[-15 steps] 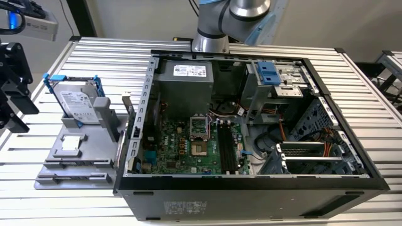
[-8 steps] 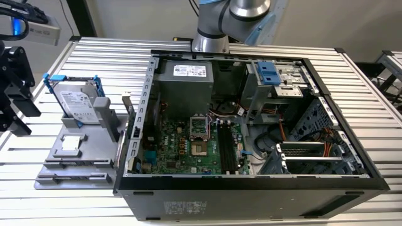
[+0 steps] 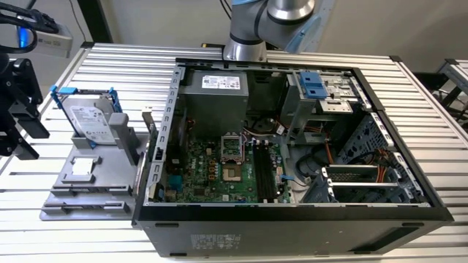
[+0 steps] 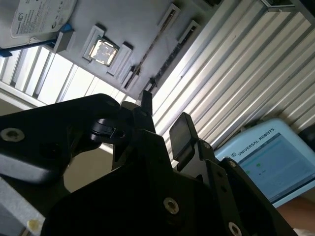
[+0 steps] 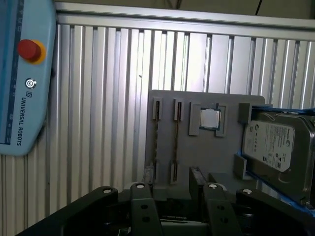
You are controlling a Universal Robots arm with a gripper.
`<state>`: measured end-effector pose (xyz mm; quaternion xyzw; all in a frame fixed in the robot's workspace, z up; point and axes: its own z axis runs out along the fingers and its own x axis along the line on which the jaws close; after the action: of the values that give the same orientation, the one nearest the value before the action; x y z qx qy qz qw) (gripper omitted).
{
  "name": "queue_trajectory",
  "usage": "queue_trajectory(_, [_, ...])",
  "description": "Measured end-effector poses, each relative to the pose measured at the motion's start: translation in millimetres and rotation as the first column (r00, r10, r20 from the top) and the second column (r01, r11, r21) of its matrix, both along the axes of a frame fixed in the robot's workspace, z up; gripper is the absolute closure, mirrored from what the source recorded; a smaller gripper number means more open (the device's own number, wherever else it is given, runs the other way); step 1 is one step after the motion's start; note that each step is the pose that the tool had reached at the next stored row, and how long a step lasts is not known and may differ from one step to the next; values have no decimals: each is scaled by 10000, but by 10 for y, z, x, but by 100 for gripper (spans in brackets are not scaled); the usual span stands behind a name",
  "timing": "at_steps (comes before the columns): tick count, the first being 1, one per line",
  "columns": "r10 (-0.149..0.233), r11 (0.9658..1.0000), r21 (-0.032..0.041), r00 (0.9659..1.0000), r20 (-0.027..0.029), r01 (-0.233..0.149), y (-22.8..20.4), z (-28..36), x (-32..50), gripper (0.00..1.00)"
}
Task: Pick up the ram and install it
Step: 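Pick up the ram and move it above insertion slot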
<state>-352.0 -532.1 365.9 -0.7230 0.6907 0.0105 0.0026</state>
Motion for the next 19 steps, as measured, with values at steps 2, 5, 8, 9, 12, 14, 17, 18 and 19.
queue_trajectory(2, [0, 10000, 0, 10000, -1, 0, 0, 0, 0, 0])
queue_trajectory(5, [0, 10000, 1, 10000, 0, 0, 0, -1, 0, 0])
queue_trajectory(8, [0, 10000, 2, 10000, 2, 0, 0, -7, 0, 0])
queue_trajectory(9, [0, 10000, 3, 10000, 4, 0, 0, -11, 0, 0])
queue_trajectory(12, [0, 10000, 1, 10000, 6, 0, 0, -27, 0, 0])
queue_trajectory(14, [0, 10000, 1, 10000, 6, 0, 0, -38, 0, 0])
queue_trajectory(17, [0, 10000, 0, 10000, 6, 0, 0, -57, 0, 0])
queue_trajectory(18, [0, 10000, 1, 10000, 6, 0, 0, -63, 0, 0])
queue_trajectory(19, [0, 10000, 2, 10000, 7, 0, 0, -70, 0, 0])
